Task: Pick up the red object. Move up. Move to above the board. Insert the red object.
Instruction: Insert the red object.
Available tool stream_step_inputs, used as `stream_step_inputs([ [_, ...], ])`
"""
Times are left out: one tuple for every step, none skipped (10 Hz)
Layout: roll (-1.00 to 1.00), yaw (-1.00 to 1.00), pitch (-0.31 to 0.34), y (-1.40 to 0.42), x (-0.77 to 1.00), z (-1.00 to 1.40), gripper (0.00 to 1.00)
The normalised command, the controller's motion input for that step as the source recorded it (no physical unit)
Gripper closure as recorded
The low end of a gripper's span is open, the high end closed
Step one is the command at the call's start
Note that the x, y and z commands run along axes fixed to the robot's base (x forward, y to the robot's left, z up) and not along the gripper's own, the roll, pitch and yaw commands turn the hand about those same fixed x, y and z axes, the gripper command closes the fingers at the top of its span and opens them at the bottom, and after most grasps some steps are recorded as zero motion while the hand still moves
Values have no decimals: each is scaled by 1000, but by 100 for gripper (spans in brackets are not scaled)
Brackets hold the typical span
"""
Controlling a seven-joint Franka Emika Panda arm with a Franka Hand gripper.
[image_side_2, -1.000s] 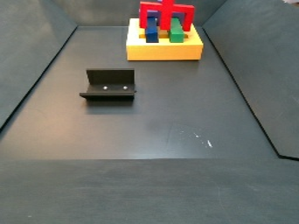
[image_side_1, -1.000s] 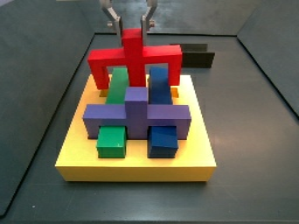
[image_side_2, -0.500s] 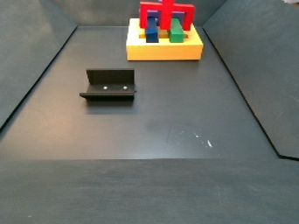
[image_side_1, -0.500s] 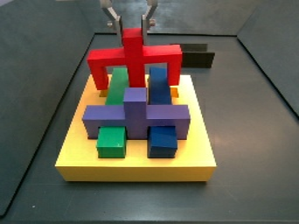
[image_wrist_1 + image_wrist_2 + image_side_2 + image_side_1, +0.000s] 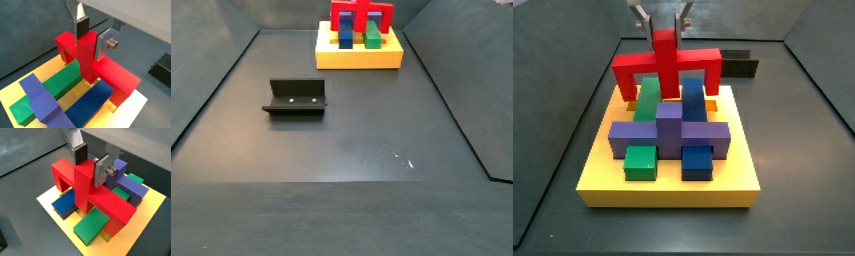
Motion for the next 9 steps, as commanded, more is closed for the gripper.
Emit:
stream_step_inputs([
  [0, 0, -39, 0, -29, -140, 100],
  [0, 0, -40, -26, 0, -134, 100],
  [0, 0, -31, -29, 0, -191, 100],
  [0, 0, -29, -37, 0, -226, 100],
  [0, 0, -3, -49, 0, -194, 100],
  [0, 0, 0, -66, 29, -214, 100],
  [7, 0, 0, -69, 66, -220, 100],
  [17, 0, 1, -23, 129, -189, 100],
  [39, -9, 44, 0, 137, -126, 100],
])
